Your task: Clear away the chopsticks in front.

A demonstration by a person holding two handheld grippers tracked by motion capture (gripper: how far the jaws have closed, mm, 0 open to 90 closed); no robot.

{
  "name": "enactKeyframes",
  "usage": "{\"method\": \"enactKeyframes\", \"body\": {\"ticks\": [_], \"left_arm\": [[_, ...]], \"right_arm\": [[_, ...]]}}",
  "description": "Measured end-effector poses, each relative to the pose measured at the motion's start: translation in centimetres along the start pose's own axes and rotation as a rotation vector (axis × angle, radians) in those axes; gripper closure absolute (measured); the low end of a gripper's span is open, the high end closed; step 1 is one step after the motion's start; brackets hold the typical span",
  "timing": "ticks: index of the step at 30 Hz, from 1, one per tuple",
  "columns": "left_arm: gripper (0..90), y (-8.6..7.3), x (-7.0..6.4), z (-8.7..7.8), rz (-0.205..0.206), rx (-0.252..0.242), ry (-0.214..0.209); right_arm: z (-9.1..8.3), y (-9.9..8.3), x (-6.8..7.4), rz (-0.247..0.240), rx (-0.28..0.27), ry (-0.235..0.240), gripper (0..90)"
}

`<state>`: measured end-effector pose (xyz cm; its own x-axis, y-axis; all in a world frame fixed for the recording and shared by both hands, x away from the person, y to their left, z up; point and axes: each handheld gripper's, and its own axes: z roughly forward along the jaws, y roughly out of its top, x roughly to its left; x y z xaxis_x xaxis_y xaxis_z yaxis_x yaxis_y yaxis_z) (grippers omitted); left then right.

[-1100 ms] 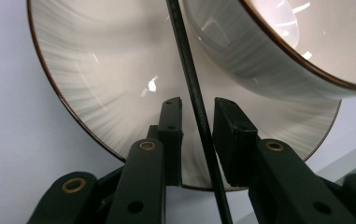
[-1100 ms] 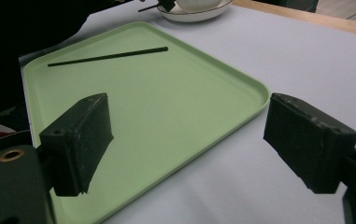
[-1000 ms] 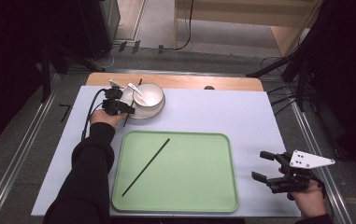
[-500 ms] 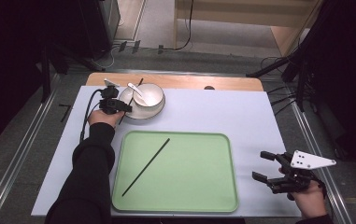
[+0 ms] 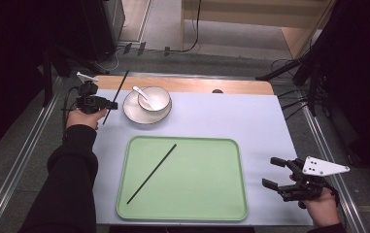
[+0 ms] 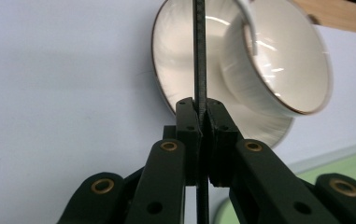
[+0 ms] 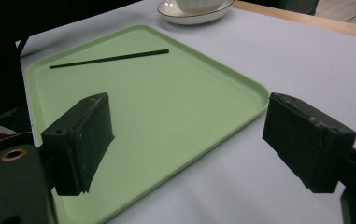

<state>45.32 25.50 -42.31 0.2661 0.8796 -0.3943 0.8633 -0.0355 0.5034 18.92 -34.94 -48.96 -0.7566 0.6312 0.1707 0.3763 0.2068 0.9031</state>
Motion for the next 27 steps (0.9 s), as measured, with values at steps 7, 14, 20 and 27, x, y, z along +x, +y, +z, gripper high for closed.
{"method": "enactKeyframes", "body": {"ticks": [7, 14, 20, 27], "left_arm": [[85.7, -1.2, -2.3, -3.3, 0.076, -0.011, -0.049], [85.7, -2.9, -5.2, -4.6, 0.160, 0.006, -0.098], [85.7, -5.3, -6.7, -4.3, 0.189, 0.007, -0.143], [85.7, -8.4, -7.6, -2.9, 0.206, 0.023, -0.177]], "right_arm": [[0.1, 0.1, 0.1, 0.003, 0.001, 0.004, 16.3], [0.1, 0.2, 0.3, -0.002, 0.000, 0.001, 16.3], [0.0, 0.1, 0.2, -0.001, -0.002, 0.000, 16.3], [0.0, 0.1, 0.3, -0.001, 0.001, 0.000, 16.3]]}}
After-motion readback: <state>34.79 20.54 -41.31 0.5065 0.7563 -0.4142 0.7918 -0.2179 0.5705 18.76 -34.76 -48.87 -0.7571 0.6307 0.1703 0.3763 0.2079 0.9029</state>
